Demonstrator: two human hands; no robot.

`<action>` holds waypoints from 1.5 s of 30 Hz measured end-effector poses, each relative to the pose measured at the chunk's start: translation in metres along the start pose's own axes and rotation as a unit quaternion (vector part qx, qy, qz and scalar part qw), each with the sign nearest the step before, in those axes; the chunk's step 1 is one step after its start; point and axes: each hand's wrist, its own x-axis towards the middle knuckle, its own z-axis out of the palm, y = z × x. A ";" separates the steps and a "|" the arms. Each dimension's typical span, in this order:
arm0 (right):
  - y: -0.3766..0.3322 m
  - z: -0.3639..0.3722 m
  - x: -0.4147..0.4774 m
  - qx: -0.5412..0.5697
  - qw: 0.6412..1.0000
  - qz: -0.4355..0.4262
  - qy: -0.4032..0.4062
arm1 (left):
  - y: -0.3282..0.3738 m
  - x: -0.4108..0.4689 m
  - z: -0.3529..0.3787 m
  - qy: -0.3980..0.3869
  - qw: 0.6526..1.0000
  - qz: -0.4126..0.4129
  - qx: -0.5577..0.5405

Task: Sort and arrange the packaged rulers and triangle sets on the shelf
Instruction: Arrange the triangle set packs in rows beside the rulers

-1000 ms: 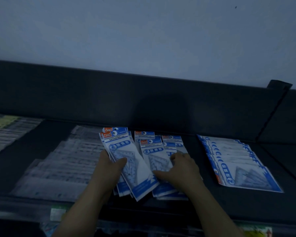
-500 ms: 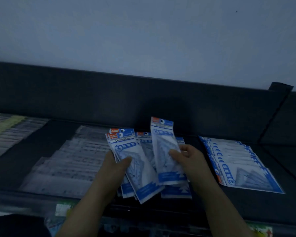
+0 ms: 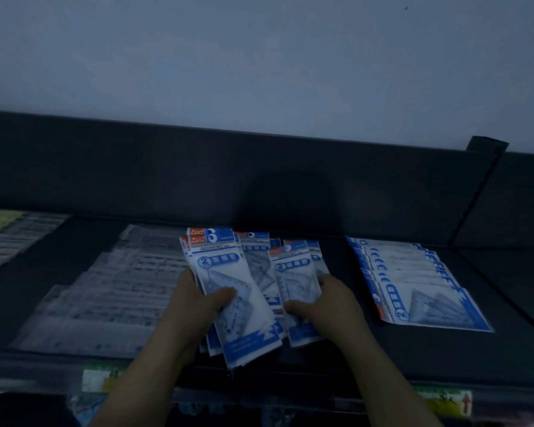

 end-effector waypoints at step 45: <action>0.089 -0.256 0.038 -0.280 0.935 -0.026 -0.217 | 0.014 -0.022 0.240 -0.122 0.925 0.157 0.325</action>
